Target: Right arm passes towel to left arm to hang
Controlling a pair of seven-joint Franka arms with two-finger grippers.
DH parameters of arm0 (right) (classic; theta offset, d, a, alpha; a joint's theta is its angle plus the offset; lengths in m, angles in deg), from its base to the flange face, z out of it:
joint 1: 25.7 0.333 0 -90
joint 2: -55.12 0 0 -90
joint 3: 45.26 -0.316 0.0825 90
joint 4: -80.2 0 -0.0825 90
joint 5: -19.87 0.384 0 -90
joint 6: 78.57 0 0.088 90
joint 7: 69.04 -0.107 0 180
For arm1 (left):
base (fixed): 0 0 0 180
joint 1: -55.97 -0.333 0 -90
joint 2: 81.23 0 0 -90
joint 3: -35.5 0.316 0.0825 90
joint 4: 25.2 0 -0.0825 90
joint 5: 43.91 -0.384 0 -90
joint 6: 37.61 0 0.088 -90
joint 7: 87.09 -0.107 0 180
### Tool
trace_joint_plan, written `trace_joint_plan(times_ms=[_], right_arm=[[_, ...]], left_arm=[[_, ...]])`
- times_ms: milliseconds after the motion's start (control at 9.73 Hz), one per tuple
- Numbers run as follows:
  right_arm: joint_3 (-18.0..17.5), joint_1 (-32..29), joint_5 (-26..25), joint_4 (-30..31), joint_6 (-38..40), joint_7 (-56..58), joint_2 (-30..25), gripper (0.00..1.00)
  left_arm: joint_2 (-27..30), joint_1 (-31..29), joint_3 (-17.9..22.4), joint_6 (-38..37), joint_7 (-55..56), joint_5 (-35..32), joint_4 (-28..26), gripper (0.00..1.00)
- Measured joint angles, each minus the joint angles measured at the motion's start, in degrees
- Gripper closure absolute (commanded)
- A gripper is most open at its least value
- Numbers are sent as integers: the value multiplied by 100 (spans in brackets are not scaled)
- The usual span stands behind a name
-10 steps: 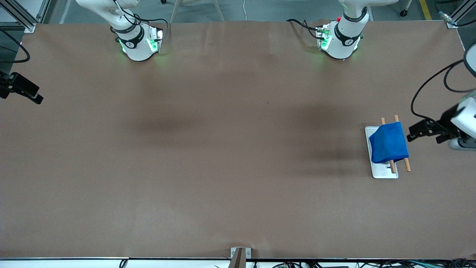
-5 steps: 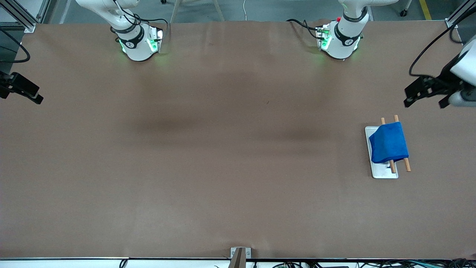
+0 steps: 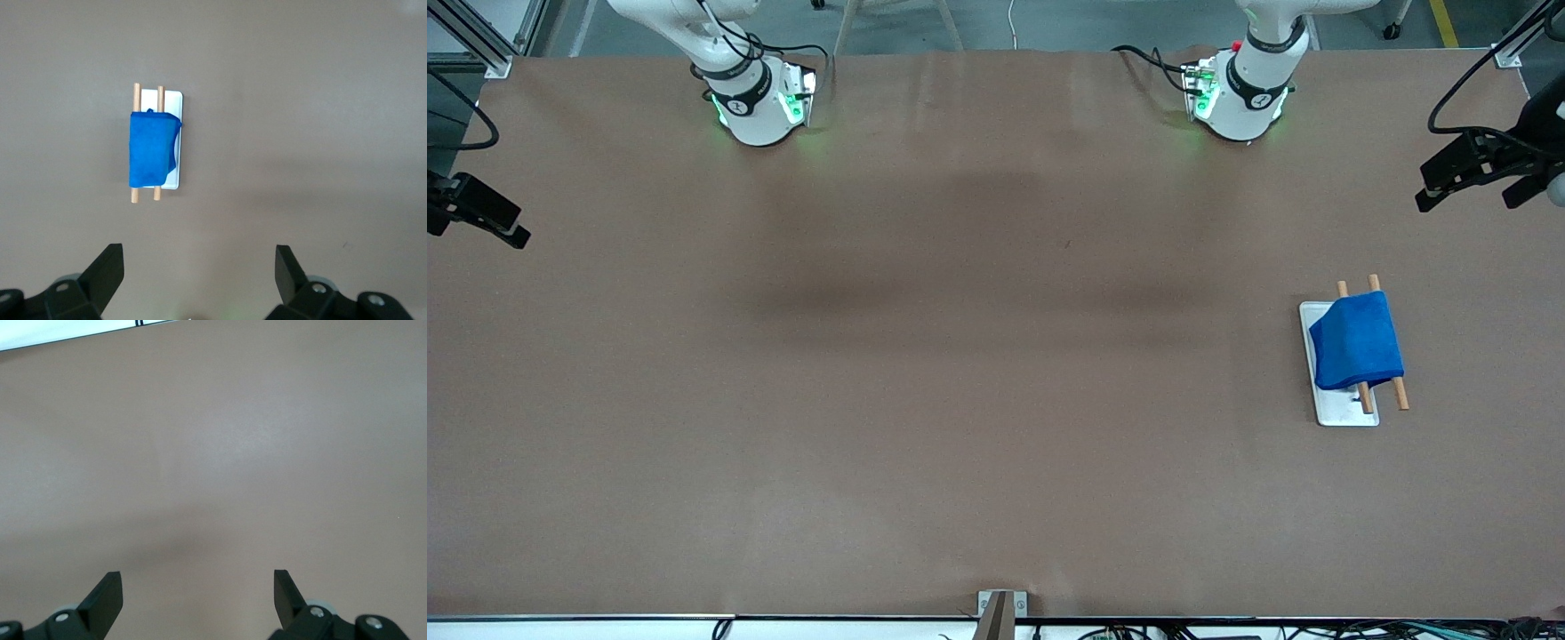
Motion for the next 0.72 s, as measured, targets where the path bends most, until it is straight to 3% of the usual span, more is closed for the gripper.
trace_joint_plan(times_ms=[719], right_arm=[[0, 0, 0, 0, 0, 2, 0, 0]], left_arm=[[-77, -36, -13, -18, -223, 174, -14, 0]])
